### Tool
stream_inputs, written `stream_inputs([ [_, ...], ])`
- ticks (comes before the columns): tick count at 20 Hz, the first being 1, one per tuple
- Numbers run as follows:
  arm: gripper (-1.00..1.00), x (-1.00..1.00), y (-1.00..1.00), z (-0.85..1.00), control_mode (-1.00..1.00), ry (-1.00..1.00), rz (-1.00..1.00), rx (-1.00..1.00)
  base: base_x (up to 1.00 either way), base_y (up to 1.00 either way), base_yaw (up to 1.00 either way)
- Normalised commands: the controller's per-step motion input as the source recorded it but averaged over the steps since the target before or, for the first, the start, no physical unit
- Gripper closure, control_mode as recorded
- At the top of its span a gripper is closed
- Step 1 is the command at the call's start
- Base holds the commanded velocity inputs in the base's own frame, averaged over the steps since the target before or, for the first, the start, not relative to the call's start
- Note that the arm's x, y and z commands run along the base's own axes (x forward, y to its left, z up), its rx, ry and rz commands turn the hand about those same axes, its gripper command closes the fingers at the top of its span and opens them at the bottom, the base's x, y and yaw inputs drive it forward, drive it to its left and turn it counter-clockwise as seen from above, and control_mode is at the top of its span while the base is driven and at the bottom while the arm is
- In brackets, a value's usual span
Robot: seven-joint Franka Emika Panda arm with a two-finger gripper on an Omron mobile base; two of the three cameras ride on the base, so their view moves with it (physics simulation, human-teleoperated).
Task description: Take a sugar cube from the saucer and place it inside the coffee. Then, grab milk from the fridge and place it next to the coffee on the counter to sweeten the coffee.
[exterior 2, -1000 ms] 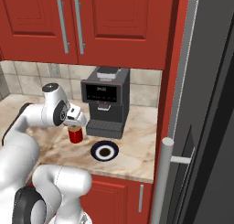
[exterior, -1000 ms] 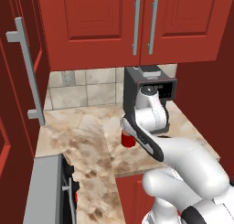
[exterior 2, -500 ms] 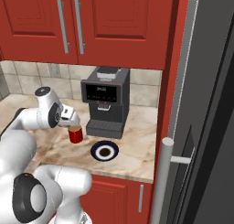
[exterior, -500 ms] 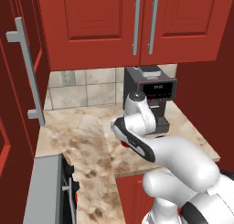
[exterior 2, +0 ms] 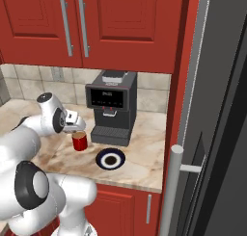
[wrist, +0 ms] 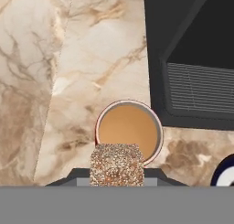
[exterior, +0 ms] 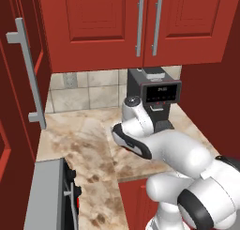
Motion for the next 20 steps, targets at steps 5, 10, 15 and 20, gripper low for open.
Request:
stream_inputs([
  [5, 1.00, 0.16, 0.00, -0.16, -1.00, 0.00, 0.00, -0.05, 0.00, 0.00, 0.00],
  [10, -1.00, 0.19, -0.02, -0.08, -1.00, 0.00, 0.00, -0.03, 0.00, 0.00, 0.00],
  [15, -1.00, 0.17, -0.17, 0.00, -1.00, -0.02, 0.00, 0.00, 0.00, 0.00, 0.00],
  [20, -1.00, 0.15, -0.10, 0.01, -1.00, -0.05, 0.00, 0.00, 0.00, 0.00, 0.00],
])
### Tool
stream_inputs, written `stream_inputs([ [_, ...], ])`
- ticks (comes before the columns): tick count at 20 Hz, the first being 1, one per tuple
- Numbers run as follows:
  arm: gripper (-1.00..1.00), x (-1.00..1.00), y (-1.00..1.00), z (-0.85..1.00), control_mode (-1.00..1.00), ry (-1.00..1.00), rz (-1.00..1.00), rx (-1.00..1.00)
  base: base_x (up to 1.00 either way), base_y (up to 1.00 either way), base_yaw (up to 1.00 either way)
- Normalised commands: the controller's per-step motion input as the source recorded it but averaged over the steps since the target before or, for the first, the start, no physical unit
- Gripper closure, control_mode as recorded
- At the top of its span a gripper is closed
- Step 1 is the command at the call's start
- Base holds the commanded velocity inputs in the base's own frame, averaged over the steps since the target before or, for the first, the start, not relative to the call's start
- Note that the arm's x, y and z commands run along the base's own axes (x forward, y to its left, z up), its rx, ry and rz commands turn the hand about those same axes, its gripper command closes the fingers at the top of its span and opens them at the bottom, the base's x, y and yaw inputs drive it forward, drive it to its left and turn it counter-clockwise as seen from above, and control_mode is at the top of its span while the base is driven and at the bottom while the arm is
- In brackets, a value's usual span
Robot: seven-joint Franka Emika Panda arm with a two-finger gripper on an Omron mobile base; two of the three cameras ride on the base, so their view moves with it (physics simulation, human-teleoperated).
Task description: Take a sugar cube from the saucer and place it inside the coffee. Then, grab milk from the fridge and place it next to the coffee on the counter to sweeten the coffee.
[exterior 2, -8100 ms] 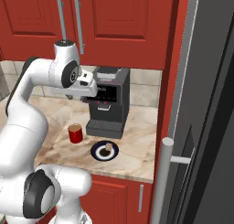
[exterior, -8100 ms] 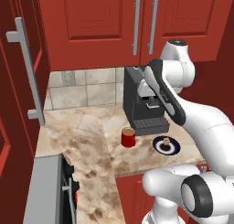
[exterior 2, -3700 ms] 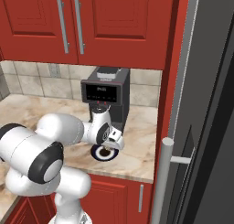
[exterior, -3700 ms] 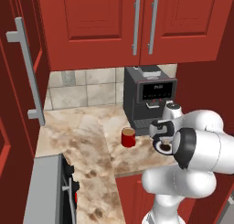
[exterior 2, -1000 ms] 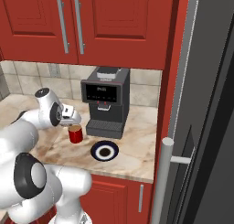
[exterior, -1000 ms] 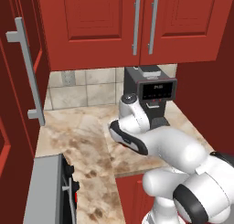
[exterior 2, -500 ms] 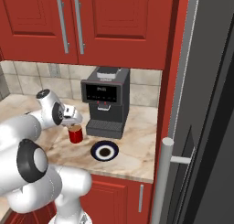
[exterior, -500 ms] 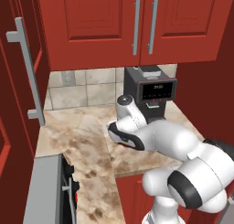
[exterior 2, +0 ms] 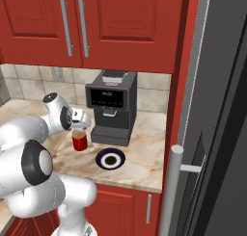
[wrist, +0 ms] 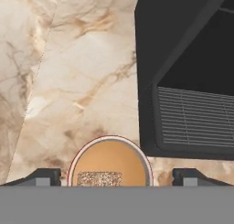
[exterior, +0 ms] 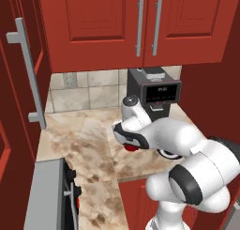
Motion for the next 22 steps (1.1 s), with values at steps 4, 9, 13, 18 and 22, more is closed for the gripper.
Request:
stream_inputs([
  [4, -1.00, 0.00, -0.02, 0.24, -1.00, -0.09, 0.00, 0.00, 0.00, 0.00, 0.00],
  [9, -1.00, -0.07, -0.16, 0.30, -1.00, -0.12, 0.00, 0.01, 0.00, 0.00, 0.00],
  [13, -1.00, -0.56, -0.33, 0.49, -1.00, -0.06, 0.00, 0.09, 0.00, 0.00, 0.00],
  [18, -1.00, -0.89, -0.43, 0.60, -1.00, -0.05, 0.00, 0.06, 0.00, 0.00, 0.00],
  [22, -1.00, -1.00, -0.45, 0.70, -1.00, -0.10, 0.01, 0.01, 0.00, 0.00, 0.00],
])
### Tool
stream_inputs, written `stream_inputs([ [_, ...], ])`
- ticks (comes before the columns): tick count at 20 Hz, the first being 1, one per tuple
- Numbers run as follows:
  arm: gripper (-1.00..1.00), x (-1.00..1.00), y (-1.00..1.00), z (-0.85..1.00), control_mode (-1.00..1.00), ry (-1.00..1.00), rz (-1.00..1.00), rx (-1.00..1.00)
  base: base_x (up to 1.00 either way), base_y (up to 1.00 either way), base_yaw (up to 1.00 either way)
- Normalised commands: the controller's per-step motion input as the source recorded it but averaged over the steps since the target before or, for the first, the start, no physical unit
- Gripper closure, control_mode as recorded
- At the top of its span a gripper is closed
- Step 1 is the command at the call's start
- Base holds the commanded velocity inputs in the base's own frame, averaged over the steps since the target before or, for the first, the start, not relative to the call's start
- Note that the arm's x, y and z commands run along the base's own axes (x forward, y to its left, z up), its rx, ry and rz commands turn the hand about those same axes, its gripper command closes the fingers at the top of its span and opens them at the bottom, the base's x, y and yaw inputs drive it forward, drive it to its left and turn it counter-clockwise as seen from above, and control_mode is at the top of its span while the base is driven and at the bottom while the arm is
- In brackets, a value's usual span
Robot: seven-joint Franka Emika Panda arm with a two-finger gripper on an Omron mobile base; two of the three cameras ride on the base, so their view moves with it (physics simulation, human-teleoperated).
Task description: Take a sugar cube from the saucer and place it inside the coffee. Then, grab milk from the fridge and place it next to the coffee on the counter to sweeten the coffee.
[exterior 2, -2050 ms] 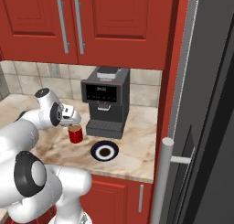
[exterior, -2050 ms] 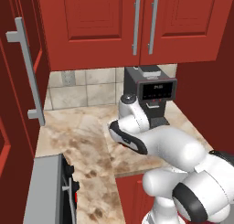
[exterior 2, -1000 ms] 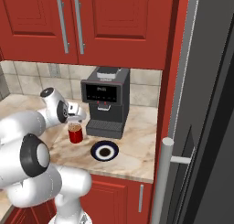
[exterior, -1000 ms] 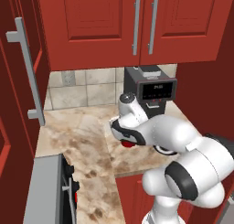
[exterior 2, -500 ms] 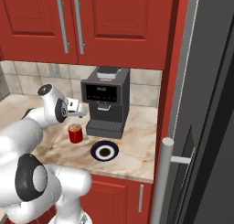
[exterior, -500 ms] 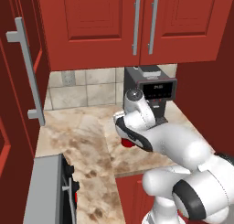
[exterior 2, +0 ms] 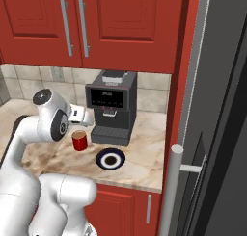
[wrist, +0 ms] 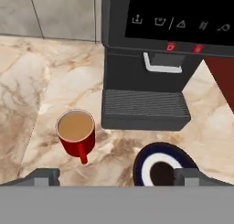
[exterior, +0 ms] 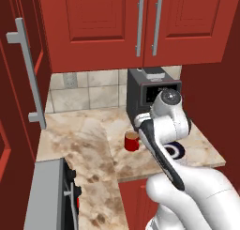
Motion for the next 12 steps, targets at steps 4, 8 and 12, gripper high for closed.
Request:
stream_inputs([
  [4, -1.00, -1.00, -0.44, 0.71, -1.00, -0.21, 0.01, 0.00, 0.00, 0.00, 0.00],
  [8, -1.00, -0.99, -0.42, 0.66, -1.00, -0.19, 0.06, 0.01, 0.00, 0.00, 0.00],
  [12, -1.00, -0.90, -0.32, 0.54, -1.00, -0.06, 0.08, 0.05, 0.00, 0.00, 0.00],
])
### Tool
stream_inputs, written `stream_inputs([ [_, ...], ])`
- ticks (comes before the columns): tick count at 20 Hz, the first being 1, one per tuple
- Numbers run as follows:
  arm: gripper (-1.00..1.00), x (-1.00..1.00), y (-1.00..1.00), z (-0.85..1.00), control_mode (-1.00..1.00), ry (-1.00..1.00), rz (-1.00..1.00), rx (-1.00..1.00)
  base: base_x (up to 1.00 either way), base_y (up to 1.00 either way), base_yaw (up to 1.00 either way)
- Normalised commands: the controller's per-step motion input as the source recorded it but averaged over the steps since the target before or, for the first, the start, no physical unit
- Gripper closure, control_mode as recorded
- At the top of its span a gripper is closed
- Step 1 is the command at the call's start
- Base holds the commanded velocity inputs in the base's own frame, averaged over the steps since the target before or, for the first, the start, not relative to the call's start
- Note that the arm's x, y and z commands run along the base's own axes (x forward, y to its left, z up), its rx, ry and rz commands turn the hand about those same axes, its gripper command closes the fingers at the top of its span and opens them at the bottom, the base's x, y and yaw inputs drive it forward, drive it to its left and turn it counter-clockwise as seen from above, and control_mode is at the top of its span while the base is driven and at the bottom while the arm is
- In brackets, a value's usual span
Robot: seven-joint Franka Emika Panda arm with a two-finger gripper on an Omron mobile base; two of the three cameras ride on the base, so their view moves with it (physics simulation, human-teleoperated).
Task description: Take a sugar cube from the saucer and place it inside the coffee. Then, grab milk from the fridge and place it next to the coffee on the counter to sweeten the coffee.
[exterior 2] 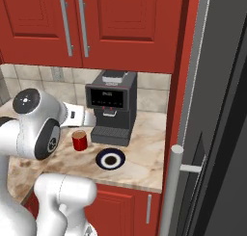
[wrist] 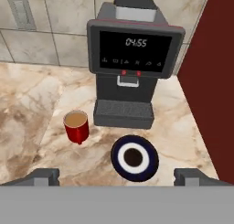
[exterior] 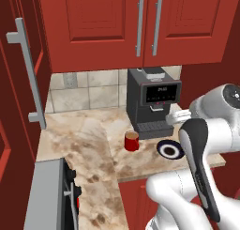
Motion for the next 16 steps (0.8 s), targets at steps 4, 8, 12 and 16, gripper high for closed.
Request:
stream_inputs([
  [4, -1.00, -0.46, -0.11, 0.31, -1.00, -0.02, 0.02, 0.04, 0.00, 0.00, 0.00],
  [8, -1.00, -0.07, 0.00, 0.00, -1.00, 0.00, 0.00, 0.00, 0.00, 0.00, 0.00],
  [12, -1.00, 0.00, 0.00, 0.00, 1.00, 0.00, 0.00, 0.00, -0.95, -0.02, 0.00],
  [16, -1.00, 0.00, 0.00, 0.00, 1.00, 0.00, 0.00, 0.00, -1.00, -0.08, 0.00],
])
